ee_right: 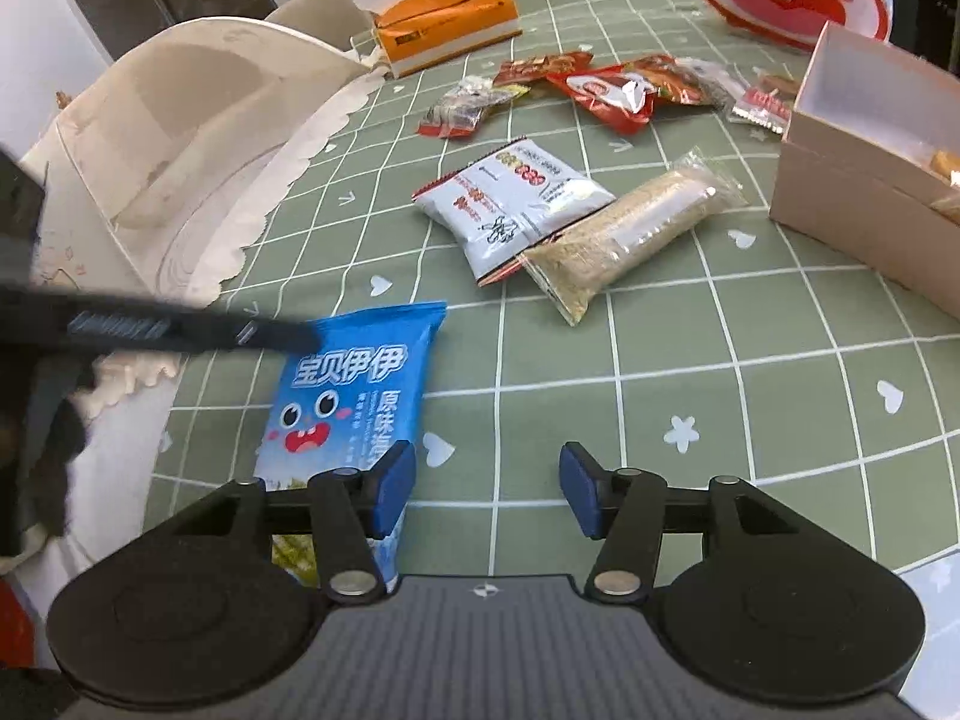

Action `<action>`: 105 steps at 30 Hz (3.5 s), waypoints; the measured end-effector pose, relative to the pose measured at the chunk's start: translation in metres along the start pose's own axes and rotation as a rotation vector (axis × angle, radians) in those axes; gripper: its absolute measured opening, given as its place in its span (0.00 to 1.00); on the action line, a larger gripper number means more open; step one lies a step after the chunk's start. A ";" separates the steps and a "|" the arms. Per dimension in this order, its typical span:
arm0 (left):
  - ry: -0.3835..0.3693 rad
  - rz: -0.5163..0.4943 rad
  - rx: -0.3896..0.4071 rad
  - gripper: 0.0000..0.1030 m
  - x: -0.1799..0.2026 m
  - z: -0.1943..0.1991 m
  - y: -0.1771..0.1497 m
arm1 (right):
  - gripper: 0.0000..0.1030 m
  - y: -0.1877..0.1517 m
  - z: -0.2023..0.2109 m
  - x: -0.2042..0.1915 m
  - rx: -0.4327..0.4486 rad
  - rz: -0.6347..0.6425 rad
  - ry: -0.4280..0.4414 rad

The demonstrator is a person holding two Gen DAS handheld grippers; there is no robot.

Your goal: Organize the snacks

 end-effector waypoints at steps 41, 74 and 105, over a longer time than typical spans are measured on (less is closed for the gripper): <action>0.029 -0.162 0.080 0.23 0.047 -0.001 -0.011 | 0.74 -0.058 0.036 -0.026 0.072 -0.182 -0.156; -0.003 -0.084 0.176 0.23 0.024 0.003 0.010 | 0.82 -0.025 0.036 0.046 0.161 -0.159 -0.507; 0.064 -0.493 0.050 0.34 0.119 -0.111 0.071 | 1.00 -0.065 0.063 0.139 0.250 -0.285 -0.512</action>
Point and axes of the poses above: each gripper's, at about its wrist camera, not at the fingertips, and z roughly against the way its jaws point, x to its right, y to its top, the point moved 9 cm from there along -z, roughly the way its jaws point, and after that the axes turned 2 degrees about -z, right-handed, at the moved point
